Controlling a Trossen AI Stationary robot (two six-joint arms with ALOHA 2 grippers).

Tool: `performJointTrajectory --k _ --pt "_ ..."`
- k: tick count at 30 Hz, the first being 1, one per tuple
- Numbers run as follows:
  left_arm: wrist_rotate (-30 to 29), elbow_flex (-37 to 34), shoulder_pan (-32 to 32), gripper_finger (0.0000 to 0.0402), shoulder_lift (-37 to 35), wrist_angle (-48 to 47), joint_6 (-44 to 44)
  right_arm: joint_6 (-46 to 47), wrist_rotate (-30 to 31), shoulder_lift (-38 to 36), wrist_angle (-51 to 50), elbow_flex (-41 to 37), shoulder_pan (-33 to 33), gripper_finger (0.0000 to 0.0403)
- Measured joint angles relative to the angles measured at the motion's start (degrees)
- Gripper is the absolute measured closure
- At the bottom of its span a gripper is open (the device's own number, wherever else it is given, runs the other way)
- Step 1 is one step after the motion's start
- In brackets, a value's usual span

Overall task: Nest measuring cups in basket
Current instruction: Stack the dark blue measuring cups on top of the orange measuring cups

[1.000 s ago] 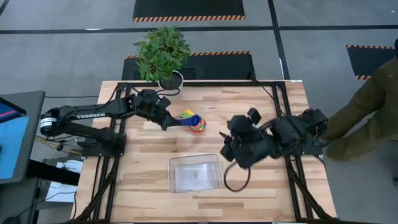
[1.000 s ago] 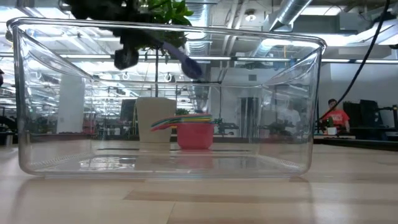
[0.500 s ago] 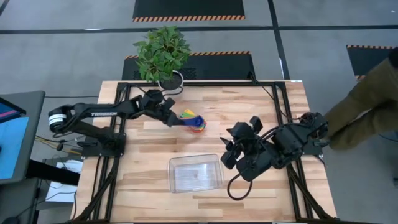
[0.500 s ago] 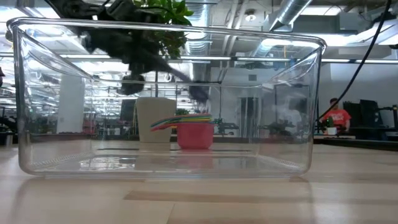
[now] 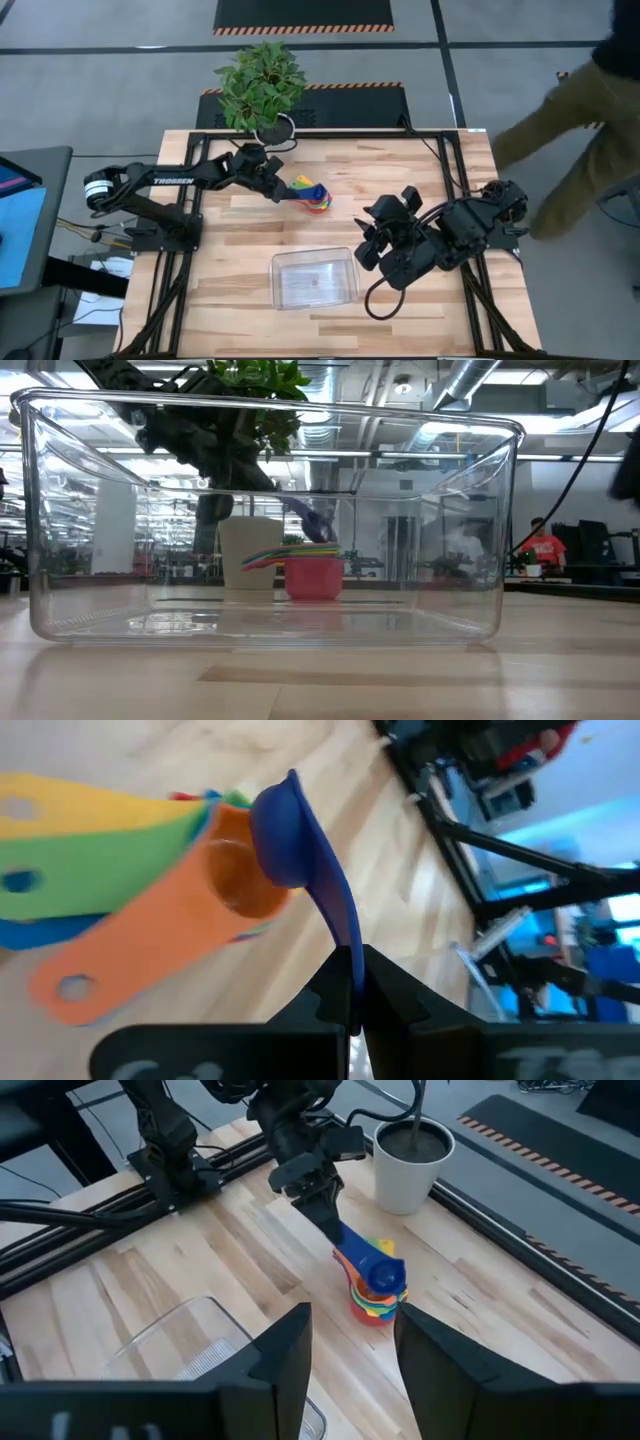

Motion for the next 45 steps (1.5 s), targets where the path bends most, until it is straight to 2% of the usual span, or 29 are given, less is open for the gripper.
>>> performJointTrajectory --k 8,22,27,36,45 --pt "-0.72 0.0 0.82 0.0401 -0.02 -1.22 2.11 -0.6 -0.02 0.0 -0.01 0.0 0.0 0.0237" --pt "3.8 0.0 0.3 0.0401 -0.02 -2.4 2.04 -0.76 -0.22 0.0 -0.02 0.0 0.0 0.0236" --pt "0.75 0.02 -0.03 0.0401 -0.02 -2.6 2.55 -0.72 -0.25 0.0 -0.03 0.0 0.0 0.0241" --pt "1.39 0.07 -0.02 0.0401 -0.07 -5.31 3.13 -0.57 -2.11 0.0 -0.02 0.0 0.0 0.0239" --pt "0.33 0.07 0.03 0.036 -0.04 -6.13 2.92 -0.57 -2.84 0.0 -0.03 0.0 0.0 0.0234"
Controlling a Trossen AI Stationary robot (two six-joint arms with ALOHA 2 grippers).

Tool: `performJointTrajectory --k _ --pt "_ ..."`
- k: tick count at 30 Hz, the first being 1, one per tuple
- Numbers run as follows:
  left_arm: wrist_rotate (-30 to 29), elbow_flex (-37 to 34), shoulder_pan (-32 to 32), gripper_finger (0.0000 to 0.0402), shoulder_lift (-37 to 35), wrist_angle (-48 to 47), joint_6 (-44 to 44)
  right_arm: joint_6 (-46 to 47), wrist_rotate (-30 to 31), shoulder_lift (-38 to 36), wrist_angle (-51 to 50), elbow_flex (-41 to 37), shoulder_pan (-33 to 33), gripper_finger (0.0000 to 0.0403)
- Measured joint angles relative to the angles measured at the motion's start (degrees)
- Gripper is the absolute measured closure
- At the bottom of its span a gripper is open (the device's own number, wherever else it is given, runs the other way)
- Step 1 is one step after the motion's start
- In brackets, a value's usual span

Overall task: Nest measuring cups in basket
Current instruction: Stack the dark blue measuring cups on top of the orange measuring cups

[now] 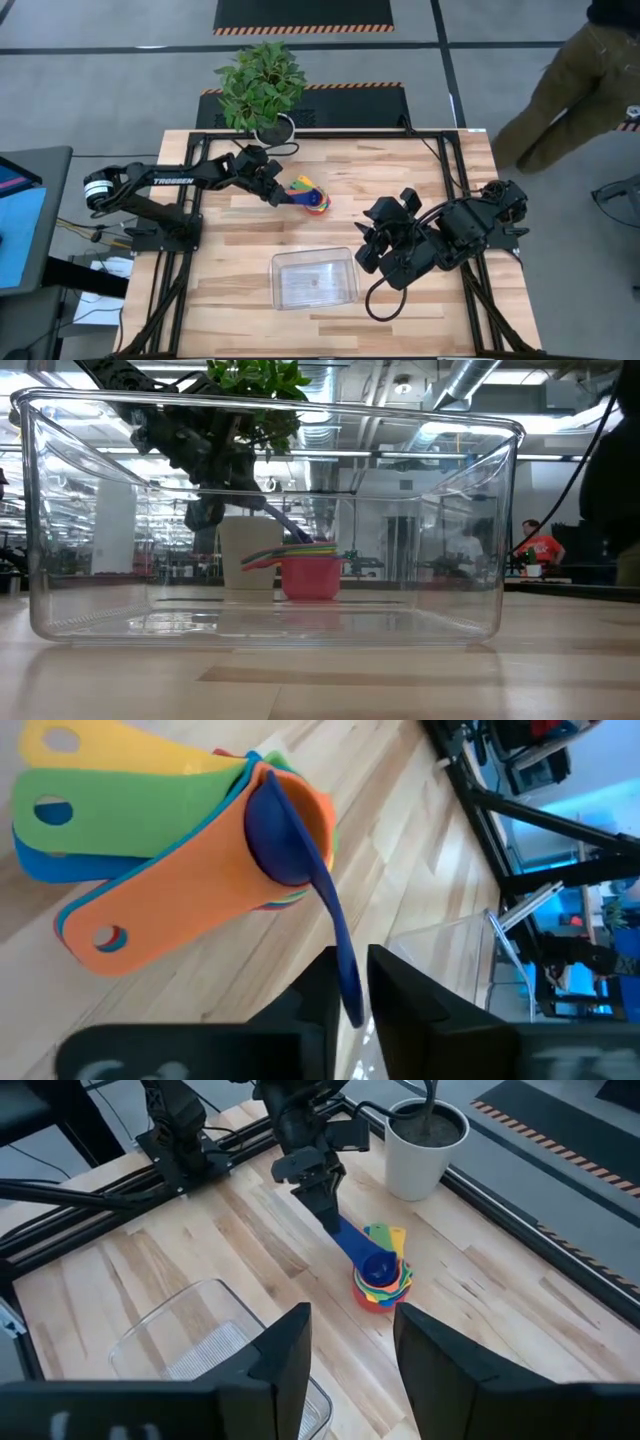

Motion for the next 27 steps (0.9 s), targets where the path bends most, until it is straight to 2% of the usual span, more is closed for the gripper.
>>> performJointTrajectory --k 10,17,27 --pt "1.59 0.0 0.0 0.0312 0.0 4.26 -0.92 0.0 -0.09 0.0 0.02 0.0 0.0 0.0243" --pt "0.35 0.0 0.0 0.0295 0.0 -0.76 0.74 0.01 -0.22 0.0 0.17 0.0 0.0 0.0235" --pt "-3.81 -0.02 0.02 0.0294 0.0 -4.33 3.54 0.02 -0.24 0.0 0.63 0.0 0.0 0.023"
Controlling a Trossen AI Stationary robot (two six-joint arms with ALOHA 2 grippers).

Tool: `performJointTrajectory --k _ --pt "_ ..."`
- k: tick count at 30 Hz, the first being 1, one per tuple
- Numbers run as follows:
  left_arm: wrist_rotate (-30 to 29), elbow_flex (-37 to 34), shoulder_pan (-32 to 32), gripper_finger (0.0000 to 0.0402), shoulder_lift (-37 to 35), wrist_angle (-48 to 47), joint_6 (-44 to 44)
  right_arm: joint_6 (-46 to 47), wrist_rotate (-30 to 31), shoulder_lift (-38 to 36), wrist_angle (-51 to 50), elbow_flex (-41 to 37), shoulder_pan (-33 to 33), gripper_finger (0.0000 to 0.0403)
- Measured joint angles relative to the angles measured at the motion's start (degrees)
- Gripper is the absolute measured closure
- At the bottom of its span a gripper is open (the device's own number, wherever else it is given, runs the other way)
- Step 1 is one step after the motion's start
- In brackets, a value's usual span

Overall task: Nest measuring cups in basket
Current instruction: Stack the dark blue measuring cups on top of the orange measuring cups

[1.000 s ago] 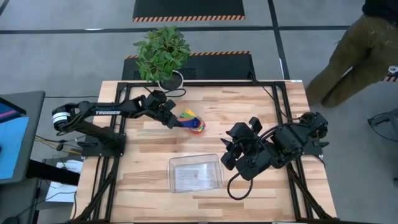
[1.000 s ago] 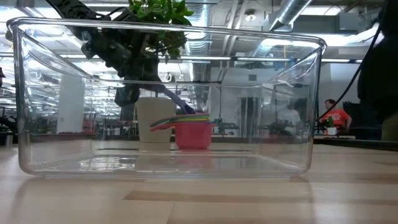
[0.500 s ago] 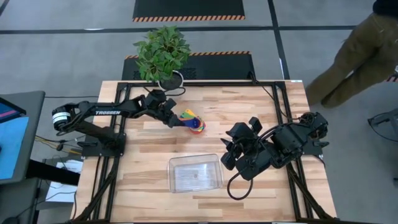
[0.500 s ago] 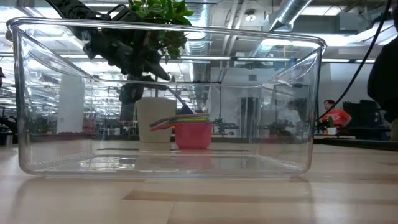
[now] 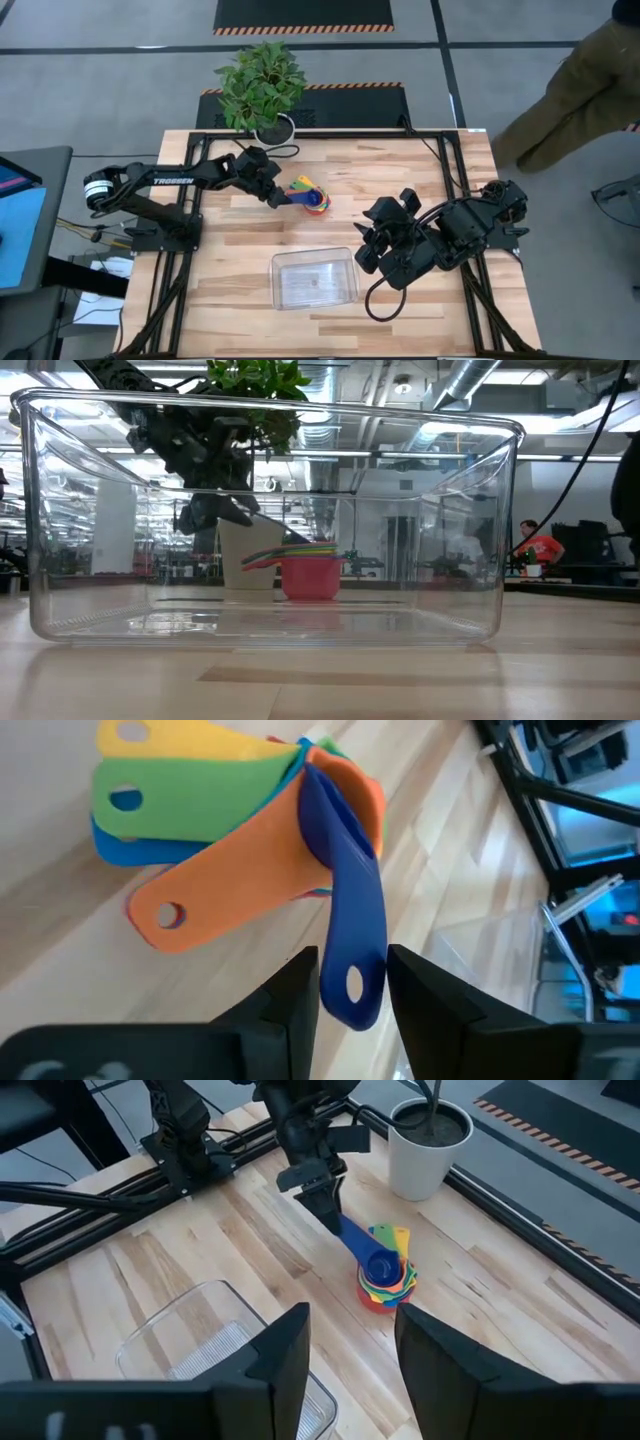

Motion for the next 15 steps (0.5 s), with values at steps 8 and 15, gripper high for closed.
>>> performJointTrajectory --k 8,15 --pt "-2.16 0.0 0.0 0.0294 0.0 -1.9 0.77 0.0 -0.31 0.0 0.05 0.0 0.0 0.0236" --pt "-1.57 0.0 0.0 0.0294 0.0 -1.07 0.1 -0.02 -0.37 0.0 0.0 0.0 0.0 0.0229"
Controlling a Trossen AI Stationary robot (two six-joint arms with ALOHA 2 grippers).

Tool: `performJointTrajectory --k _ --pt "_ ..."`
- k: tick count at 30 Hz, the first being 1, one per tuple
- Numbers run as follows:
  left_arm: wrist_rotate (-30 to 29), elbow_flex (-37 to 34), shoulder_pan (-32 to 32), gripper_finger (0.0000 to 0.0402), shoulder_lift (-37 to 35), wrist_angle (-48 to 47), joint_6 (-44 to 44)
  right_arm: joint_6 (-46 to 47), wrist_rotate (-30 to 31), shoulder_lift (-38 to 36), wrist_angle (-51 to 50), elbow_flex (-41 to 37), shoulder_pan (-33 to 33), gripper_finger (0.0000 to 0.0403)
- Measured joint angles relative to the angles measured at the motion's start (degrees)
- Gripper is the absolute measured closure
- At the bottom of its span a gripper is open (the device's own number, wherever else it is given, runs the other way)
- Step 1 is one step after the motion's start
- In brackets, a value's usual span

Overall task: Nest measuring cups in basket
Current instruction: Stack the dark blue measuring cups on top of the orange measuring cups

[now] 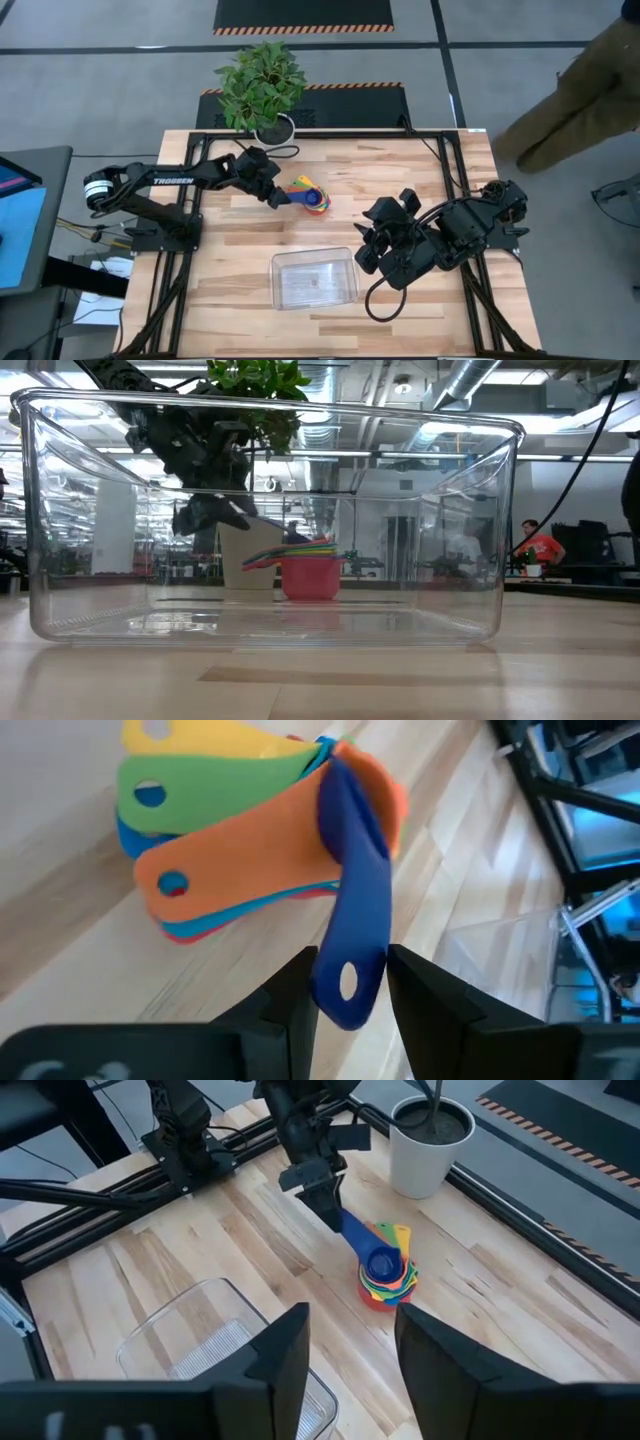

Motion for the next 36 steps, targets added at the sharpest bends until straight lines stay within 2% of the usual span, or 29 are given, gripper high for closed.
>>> performJointTrajectory --k 5,13,16,21,26,31,36 --pt "3.81 0.13 0.0 0.0294 0.0 0.79 -1.12 0.0 0.02 0.0 -0.17 0.0 0.0 0.0225" --pt "5.3 3.75 0.0 0.0294 -0.02 -0.34 -0.39 0.0 0.02 0.0 -0.17 0.0 0.0 0.0232" --pt "4.72 5.97 0.0 0.0294 -0.09 -3.94 2.94 0.0 -0.4 0.0 -0.15 0.0 0.0 0.0235" --pt "0.43 7.21 0.0 0.0294 -0.09 -11.6 6.96 0.0 -1.27 0.0 -0.14 0.01 0.0 0.0236" --pt "-0.8 7.21 0.0 0.0294 -0.09 -12.17 7.76 0.0 -1.27 0.0 -0.14 0.01 -0.02 0.023" --pt "1.35 7.21 0.67 0.0293 -0.09 -12.17 7.56 0.0 -1.29 0.02 -0.14 0.0 0.0 0.0225" --pt "1.04 7.23 1.08 0.0283 -0.09 -12.15 8.16 0.0 -1.29 0.0 -0.14 0.01 0.0 0.0222"
